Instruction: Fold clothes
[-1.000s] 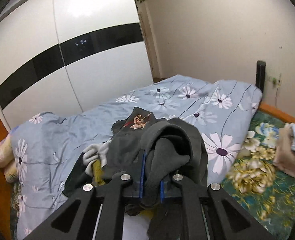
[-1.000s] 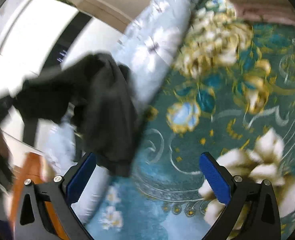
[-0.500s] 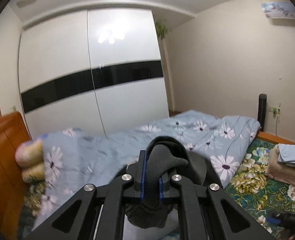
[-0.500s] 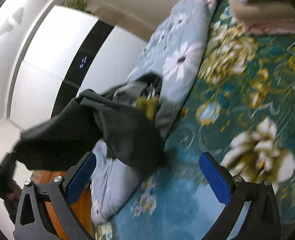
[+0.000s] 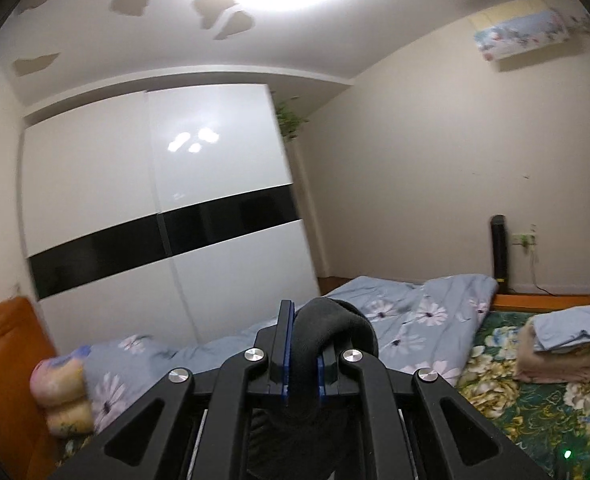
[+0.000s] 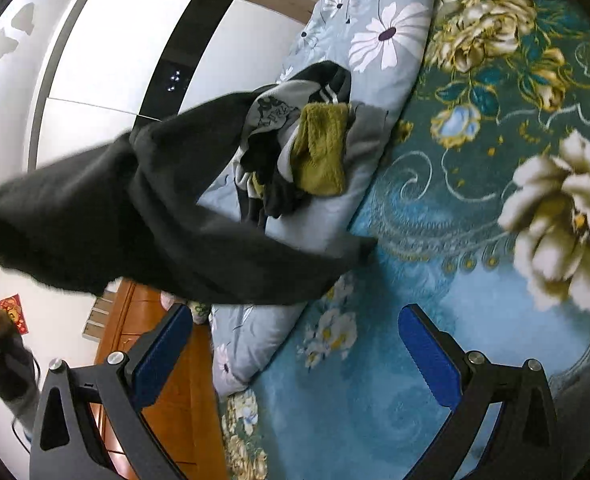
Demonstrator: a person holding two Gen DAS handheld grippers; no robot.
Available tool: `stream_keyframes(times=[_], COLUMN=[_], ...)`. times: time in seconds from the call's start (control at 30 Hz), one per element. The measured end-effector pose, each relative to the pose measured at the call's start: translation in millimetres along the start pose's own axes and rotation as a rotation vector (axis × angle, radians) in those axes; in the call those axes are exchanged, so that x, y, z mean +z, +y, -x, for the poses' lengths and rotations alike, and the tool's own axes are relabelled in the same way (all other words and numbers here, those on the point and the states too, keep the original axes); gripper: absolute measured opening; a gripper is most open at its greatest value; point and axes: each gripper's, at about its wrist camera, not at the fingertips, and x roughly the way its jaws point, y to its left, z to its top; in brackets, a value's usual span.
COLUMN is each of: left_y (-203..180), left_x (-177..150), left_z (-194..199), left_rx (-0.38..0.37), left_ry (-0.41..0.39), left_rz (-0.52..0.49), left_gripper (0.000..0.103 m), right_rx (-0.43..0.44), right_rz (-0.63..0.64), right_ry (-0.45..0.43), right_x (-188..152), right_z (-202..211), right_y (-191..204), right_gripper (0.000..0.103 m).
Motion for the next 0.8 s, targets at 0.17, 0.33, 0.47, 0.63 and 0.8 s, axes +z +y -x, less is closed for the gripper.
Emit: stream_keyframes(times=[0.17,0.33,0.47,0.63,0.8], left_y=[-41.2,-58.0,-33.7,8.6,56.6], left_x=[42.8,85.6,50.3,-76.2,-214.0], left_z=[-26.6,-17.2,-20.0,-16.5,-6.1], left_rx=[-0.145,-0.196,-0.103,0.056,0.213], left_ry=[-0.011,-0.082,-0.063,0.135,0.427], left_rz=[0.033,0.034,-0.025,-0.106,-0.066], left_gripper=[0.008,0.008,0.008,0.008,0.008], right_rx=[-0.026,-0.015,-0.004,0.004,0.027], right_rz=[-0.001,-0.002,-0.006,-0.083,-0.143], right_ry=[-0.022,-0.100,-0.203,-0.172,-0.036], right_x=[-3.0,5.2,6.8,4.8,-1.9], right_z=[10.6,42.9,83.2,82.8,33.9], right_y=[0.9,2.1,-2.4,-24.8,-31.4], right_gripper=[0.103,0.103,0.103,0.103,0.103])
